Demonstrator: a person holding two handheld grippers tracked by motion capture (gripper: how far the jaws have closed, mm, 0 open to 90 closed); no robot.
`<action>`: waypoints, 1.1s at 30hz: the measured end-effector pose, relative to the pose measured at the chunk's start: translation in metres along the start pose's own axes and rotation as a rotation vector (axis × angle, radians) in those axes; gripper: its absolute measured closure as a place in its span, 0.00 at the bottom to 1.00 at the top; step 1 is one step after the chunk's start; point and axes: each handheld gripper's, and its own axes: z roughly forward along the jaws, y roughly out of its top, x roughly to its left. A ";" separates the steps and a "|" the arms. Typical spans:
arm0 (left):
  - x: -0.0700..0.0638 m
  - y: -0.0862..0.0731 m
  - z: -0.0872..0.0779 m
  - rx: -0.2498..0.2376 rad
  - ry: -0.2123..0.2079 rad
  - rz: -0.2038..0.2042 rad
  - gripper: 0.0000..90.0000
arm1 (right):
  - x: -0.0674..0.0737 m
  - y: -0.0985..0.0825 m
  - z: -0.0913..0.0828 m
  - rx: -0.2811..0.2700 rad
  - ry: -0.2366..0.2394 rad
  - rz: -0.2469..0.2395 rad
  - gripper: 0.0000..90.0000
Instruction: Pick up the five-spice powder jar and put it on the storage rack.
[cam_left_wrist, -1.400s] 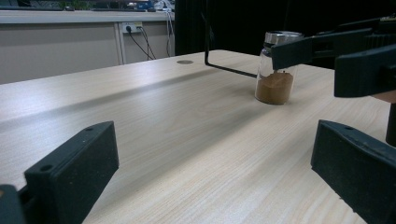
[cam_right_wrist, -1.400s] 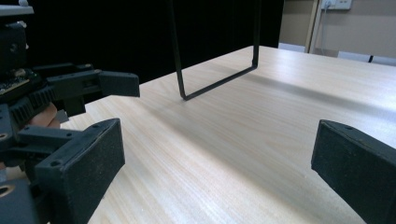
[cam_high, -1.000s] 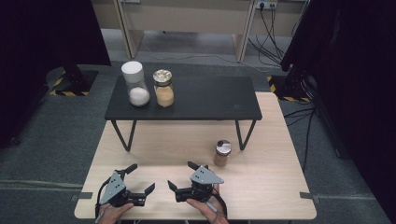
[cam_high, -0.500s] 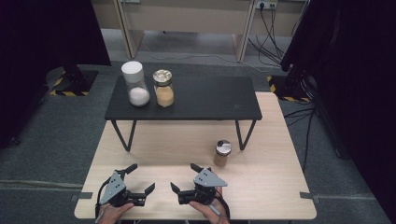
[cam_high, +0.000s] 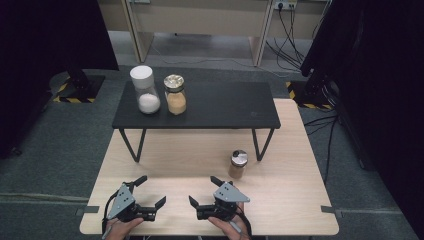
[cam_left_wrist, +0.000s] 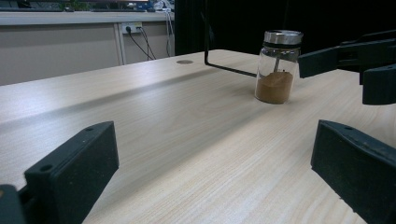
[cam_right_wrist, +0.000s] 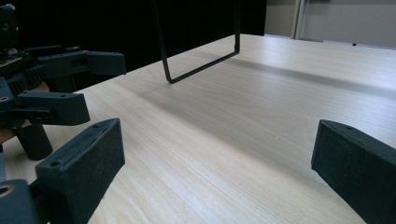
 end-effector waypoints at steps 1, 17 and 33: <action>0.000 0.000 0.000 0.000 0.001 -0.002 0.00 | -0.001 0.000 -0.001 -0.001 -0.002 0.004 0.03; 0.000 0.000 0.000 0.000 0.001 -0.001 0.00 | -0.018 -0.003 -0.021 -0.019 -0.078 0.032 0.03; 0.000 0.000 0.000 0.001 0.001 0.000 0.00 | -0.031 -0.007 -0.035 -0.015 -0.139 0.046 0.03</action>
